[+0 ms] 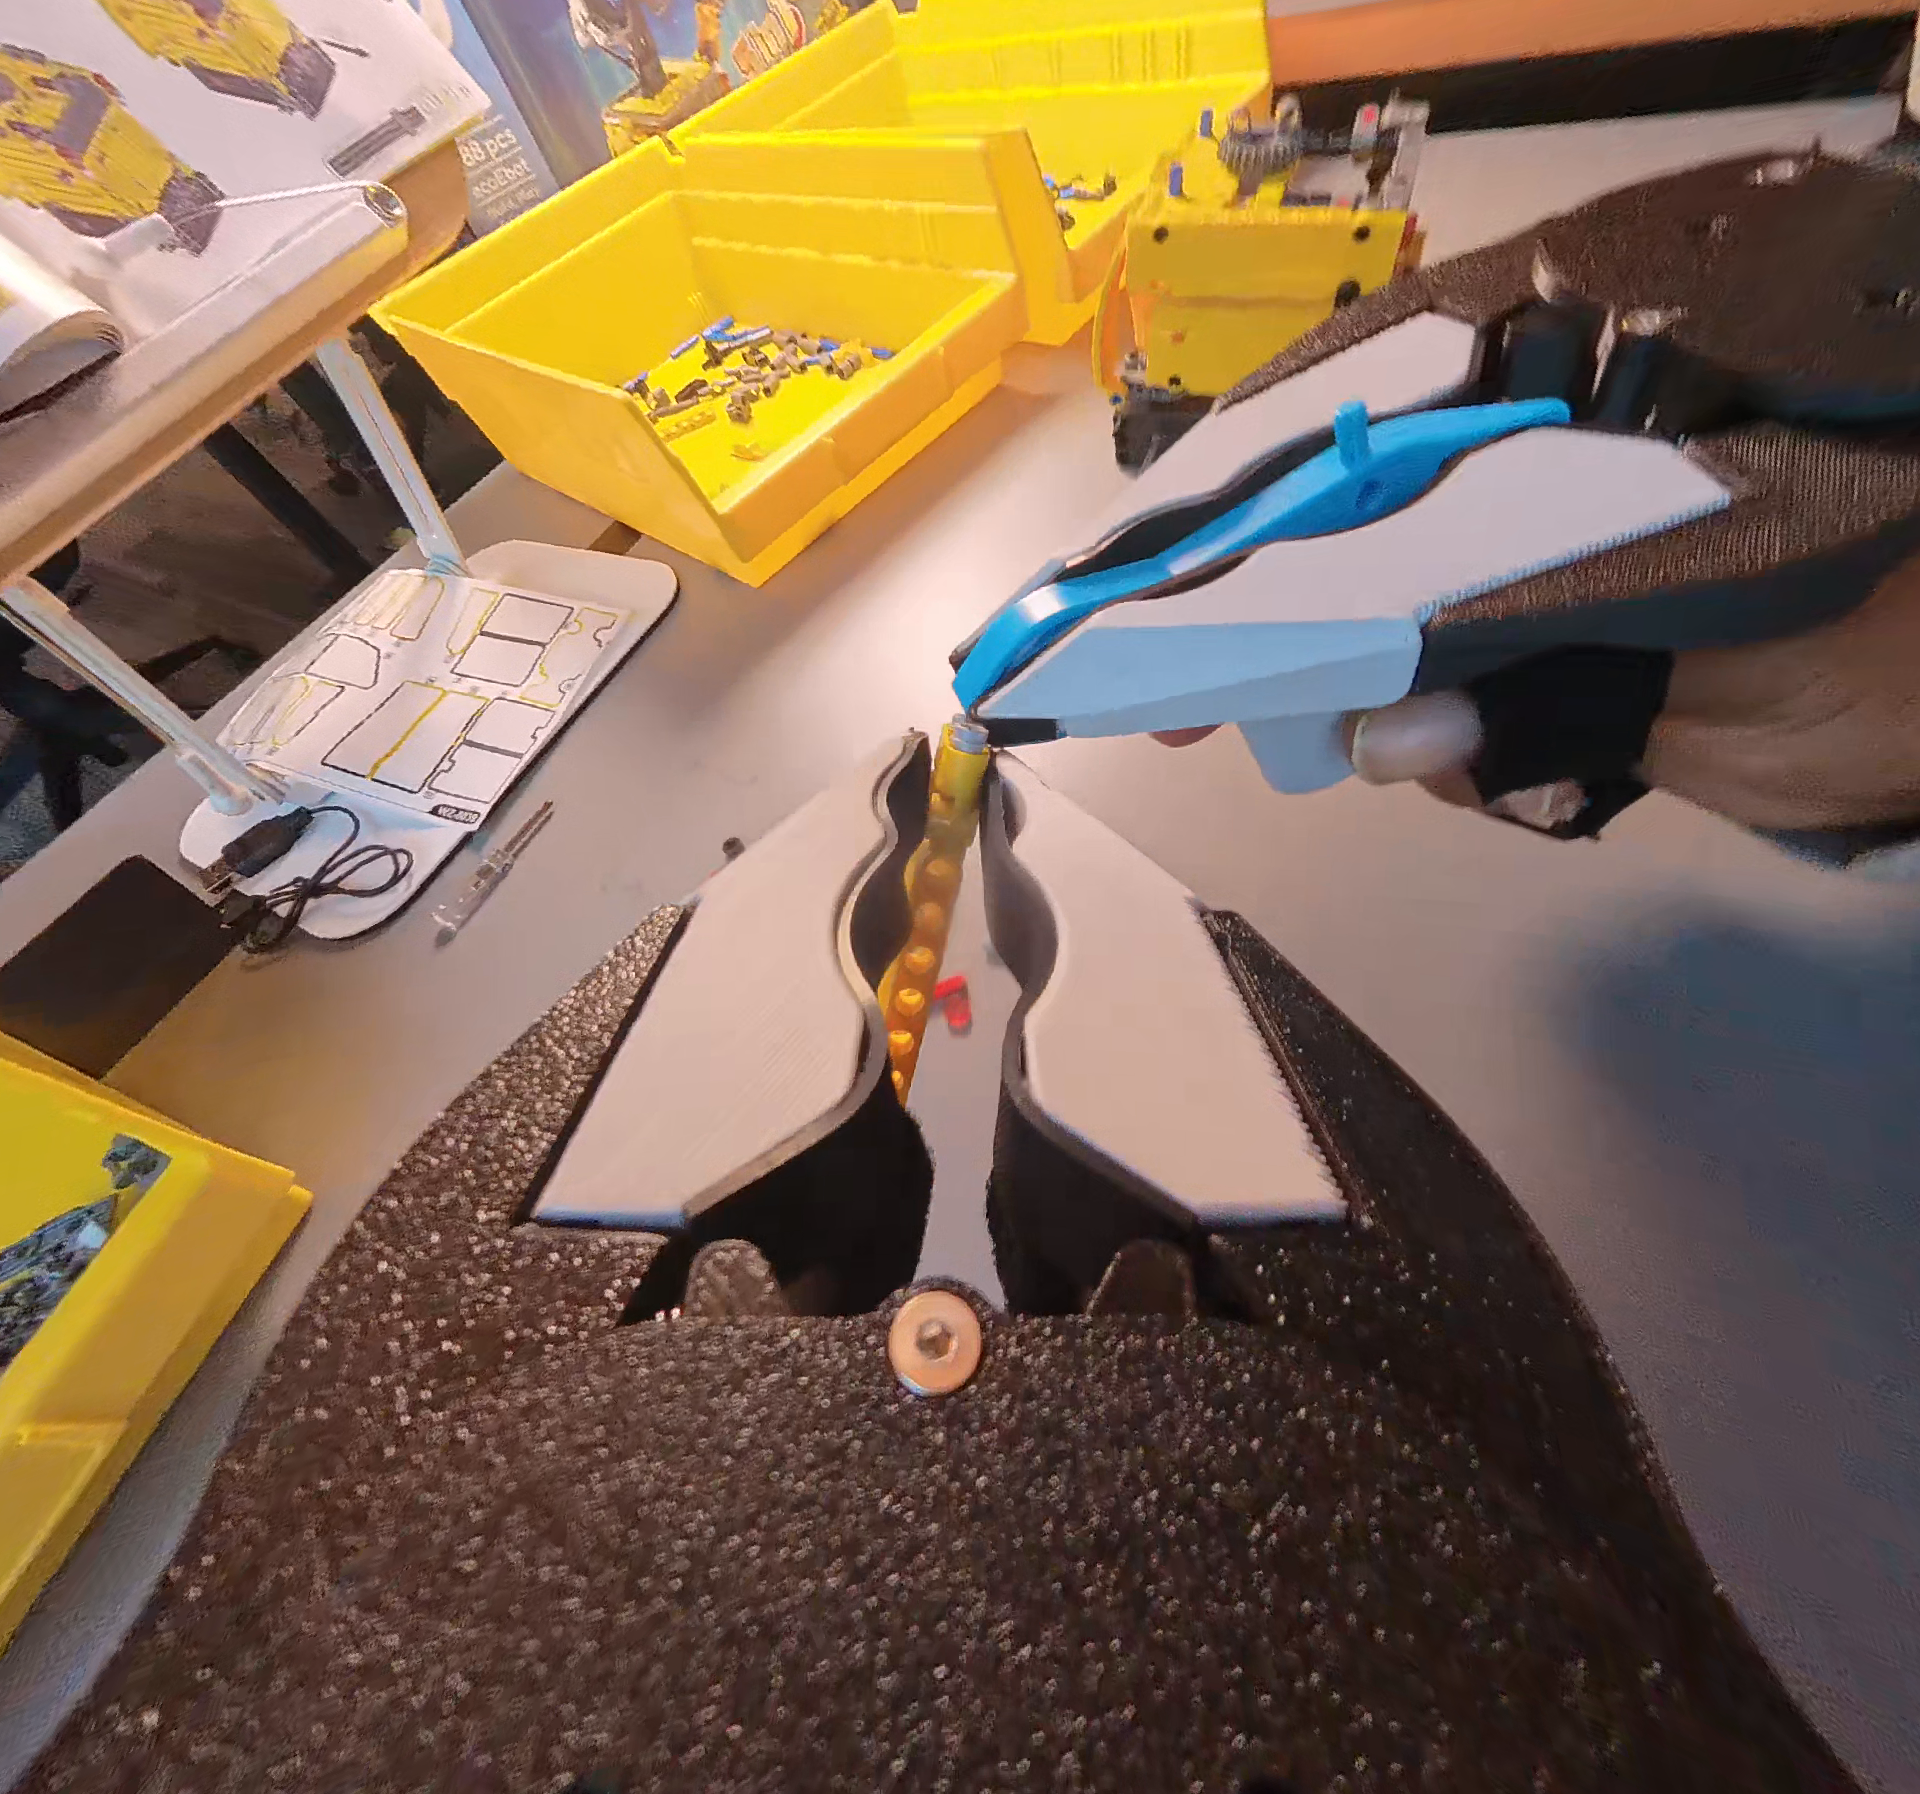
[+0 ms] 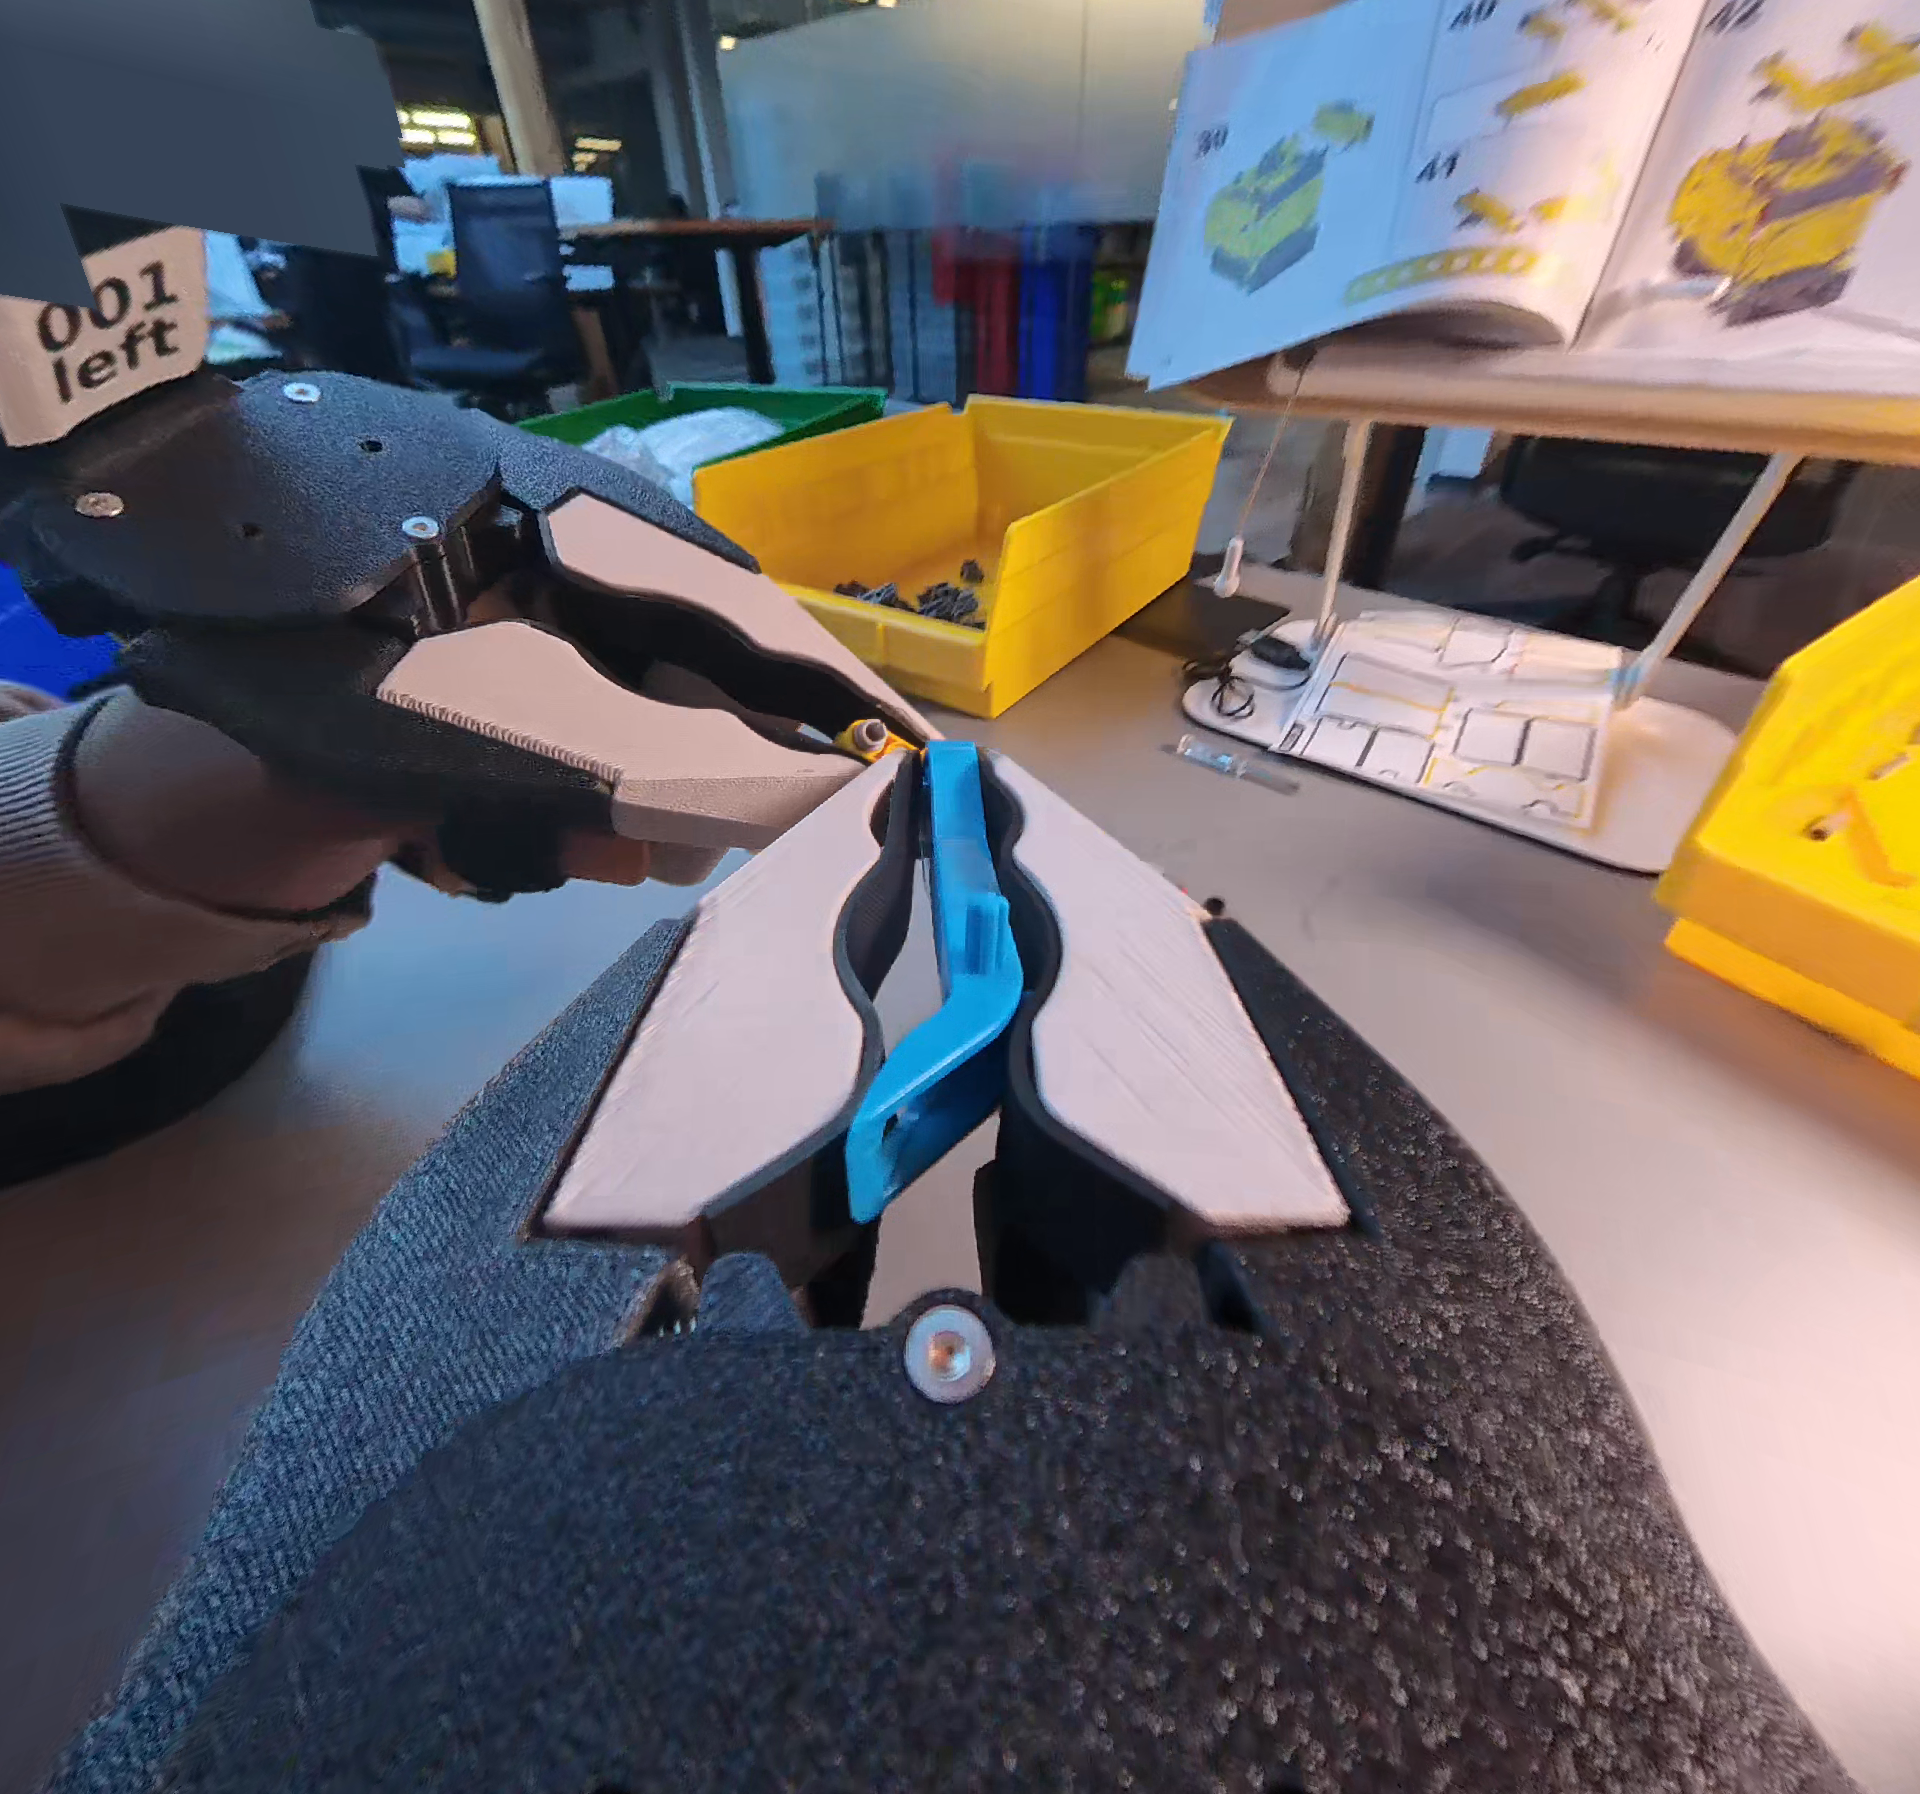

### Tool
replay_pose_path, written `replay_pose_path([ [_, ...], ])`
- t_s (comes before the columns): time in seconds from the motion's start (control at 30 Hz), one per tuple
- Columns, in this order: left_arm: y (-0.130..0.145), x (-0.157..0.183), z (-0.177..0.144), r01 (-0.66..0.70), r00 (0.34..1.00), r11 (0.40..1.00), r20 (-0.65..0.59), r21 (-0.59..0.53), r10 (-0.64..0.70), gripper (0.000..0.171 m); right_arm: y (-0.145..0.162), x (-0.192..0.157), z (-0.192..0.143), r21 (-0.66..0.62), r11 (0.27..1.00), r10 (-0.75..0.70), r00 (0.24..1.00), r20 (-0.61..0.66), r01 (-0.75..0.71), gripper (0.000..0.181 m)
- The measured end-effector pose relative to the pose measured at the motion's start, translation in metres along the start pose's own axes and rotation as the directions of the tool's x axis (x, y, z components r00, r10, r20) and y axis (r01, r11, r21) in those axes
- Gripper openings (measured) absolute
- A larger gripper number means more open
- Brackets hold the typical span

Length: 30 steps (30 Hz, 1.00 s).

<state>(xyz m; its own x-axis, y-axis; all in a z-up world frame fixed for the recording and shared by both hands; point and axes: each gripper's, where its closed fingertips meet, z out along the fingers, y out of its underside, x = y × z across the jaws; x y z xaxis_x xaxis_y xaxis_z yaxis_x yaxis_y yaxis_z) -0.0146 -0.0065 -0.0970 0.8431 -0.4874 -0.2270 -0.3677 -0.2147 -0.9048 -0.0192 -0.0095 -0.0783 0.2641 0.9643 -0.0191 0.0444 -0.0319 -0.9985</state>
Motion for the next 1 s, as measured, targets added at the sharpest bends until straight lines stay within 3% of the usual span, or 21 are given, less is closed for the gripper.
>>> replay_pose_path([
  [0.17, -0.017, 0.0, -0.002, 0.11, 0.994, 0.992, -0.028, 0.057, -0.109, 0.006, -0.018, 0.004, -0.004, 0.077, 0.992, -0.095, 0.994, -0.058, 0.1, 0.007],
  [0.23, -0.025, 0.018, -0.002, 0.202, 0.972, 0.976, -0.138, 0.083, -0.19, 0.006, -0.024, 0.013, -0.005, 0.085, 0.987, -0.127, 0.987, -0.103, 0.136, 0.008],
  [0.27, -0.025, 0.017, 0.0, 0.148, 0.986, 0.985, -0.093, 0.086, -0.14, 0.006, -0.026, 0.014, -0.004, 0.099, 0.988, -0.111, 0.99, -0.083, 0.119, 0.008],
  [0.43, -0.023, 0.001, -0.008, 0.136, 0.989, 0.986, -0.073, 0.094, -0.13, 0.006, -0.042, 0.024, -0.015, 0.179, 0.982, 0.059, 0.998, 0.035, -0.065, 0.008],
  [0.6, -0.021, 0.003, -0.01, 0.075, 0.996, 0.992, -0.06, 0.1, -0.069, 0.006, -0.036, 0.015, -0.015, 0.054, 0.987, 0.139, 0.968, 0.207, -0.153, 0.009],
  [0.8, -0.024, 0.01, -0.015, -0.052, 0.998, 0.993, -0.04, 0.104, 0.056, 0.006, -0.026, -0.008, -0.017, -0.106, 0.993, 0.085, 0.925, 0.37, -0.049, 0.009],
  [1.0, -0.021, 0.012, -0.018, -0.107, 0.993, 0.991, -0.048, 0.083, 0.112, 0.006, -0.02, -0.013, -0.018, -0.167, 0.986, 0.058, 0.904, 0.424, 0.015, 0.01],
])
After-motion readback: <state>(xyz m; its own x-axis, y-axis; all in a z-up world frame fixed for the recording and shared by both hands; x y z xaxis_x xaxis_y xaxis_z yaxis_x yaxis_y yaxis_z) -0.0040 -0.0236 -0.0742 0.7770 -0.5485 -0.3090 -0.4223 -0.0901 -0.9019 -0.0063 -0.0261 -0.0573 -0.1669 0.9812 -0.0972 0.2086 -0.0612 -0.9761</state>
